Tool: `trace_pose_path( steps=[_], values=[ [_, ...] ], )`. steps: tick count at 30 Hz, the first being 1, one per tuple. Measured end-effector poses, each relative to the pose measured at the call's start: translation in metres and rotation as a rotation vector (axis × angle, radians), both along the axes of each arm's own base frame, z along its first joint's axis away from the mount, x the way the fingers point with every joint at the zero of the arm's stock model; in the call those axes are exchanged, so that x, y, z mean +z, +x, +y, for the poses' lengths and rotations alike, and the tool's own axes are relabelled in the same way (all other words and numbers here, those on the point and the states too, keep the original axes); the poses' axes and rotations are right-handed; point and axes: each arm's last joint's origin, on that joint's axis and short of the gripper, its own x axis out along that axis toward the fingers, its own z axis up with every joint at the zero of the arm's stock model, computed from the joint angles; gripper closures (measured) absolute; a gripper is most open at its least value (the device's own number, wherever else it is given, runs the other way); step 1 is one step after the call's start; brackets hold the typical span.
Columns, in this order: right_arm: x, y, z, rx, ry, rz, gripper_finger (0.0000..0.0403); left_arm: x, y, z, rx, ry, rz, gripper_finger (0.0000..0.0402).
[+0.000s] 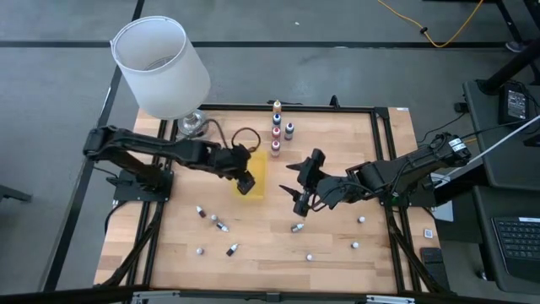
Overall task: Pick & Place food coloring
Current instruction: Put the small dark green bottle into the yellow bin
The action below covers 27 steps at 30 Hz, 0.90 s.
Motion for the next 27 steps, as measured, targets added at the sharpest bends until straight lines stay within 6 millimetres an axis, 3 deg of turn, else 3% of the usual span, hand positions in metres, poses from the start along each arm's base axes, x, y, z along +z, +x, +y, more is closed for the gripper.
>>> trace_pose_path(
  steps=[6,14,21,27],
  values=[
    [-0.002,-0.002,0.005,-0.056,0.235,-0.04,0.0116,0.037,-0.013,-0.003,-0.116,-0.029,-0.223,0.0144],
    [-0.008,-0.007,0.01,-0.221,0.641,-0.083,0.0116,0.075,-0.032,-0.006,-0.25,-0.055,-0.461,0.0147],
    [-0.008,-0.006,0.012,-0.359,1.006,-0.133,0.0116,0.091,-0.042,-0.007,-0.27,-0.085,-0.568,0.0148],
    [-0.009,-0.007,0.013,-0.44,1.151,-0.146,0.0116,0.093,-0.043,-0.007,-0.271,-0.068,-0.574,0.0148]
  ],
)
